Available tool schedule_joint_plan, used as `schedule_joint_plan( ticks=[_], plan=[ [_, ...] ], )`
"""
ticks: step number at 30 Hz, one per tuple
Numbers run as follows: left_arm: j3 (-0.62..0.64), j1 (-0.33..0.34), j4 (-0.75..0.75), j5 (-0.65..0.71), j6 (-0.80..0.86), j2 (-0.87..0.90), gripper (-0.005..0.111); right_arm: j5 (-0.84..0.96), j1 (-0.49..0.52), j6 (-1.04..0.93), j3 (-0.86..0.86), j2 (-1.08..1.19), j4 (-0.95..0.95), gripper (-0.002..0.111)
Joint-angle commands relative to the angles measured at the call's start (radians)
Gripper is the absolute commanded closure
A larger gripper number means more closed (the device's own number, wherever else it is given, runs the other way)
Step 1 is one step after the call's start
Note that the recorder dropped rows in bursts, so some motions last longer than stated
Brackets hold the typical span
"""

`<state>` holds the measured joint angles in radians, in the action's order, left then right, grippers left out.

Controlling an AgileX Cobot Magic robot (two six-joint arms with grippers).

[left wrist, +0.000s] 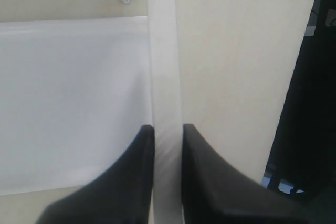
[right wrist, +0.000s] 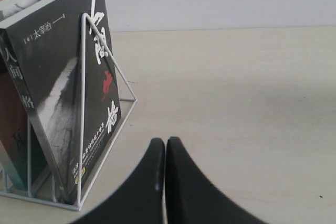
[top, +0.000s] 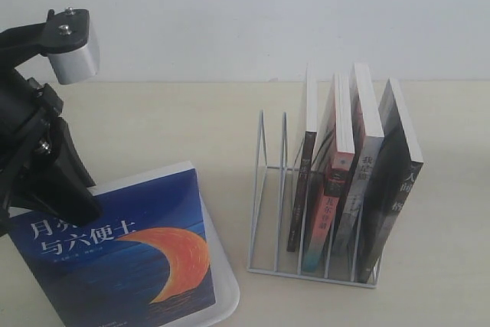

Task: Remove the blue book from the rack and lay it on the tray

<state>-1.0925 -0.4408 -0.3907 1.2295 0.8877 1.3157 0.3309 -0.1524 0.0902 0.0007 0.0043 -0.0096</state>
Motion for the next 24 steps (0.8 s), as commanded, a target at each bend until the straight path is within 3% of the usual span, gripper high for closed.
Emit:
schedule_joint_plan(
  ticks=[1,24],
  plan=[
    [0.0,0.002,-0.015,-0.008,-0.009,-0.001,0.103,-0.006,0.003,0.001,-0.001,-0.004,-0.004,0.108],
    [0.007,0.002,-0.013,-0.037,-0.021,-0.001,0.103,-0.006,0.003,0.001,-0.001,-0.004,-0.004,0.108]
  ],
)
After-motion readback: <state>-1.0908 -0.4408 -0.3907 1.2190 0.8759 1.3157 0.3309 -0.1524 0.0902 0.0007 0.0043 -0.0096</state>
